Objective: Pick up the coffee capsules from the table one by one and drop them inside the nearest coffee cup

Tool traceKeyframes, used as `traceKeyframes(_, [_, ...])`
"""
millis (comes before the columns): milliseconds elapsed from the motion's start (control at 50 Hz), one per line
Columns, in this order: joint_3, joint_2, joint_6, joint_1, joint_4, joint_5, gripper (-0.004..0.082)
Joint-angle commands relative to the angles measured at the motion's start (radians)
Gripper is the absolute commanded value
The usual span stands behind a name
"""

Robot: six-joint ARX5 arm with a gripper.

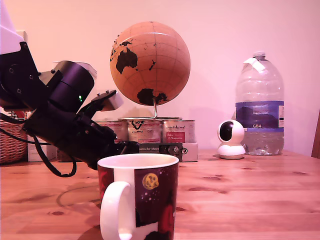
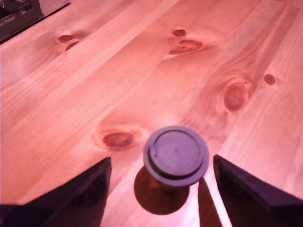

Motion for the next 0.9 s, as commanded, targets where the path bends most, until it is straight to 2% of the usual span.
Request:
traceKeyframes(0, [0.003,0.034,-0.007,-0.003,0.006,0.002,0.0617])
traceKeyframes(120, [0.021,0.05,-0.023,-0.003,-0.008,0.002,0.0617])
traceKeyframes(480, [0.04,0.067,-0.03,-0.003,-0.023,0.003,0.0609])
traceKeyframes(880, [0.04,0.068,-0.027,-0.003,-0.018,0.004,0.0256])
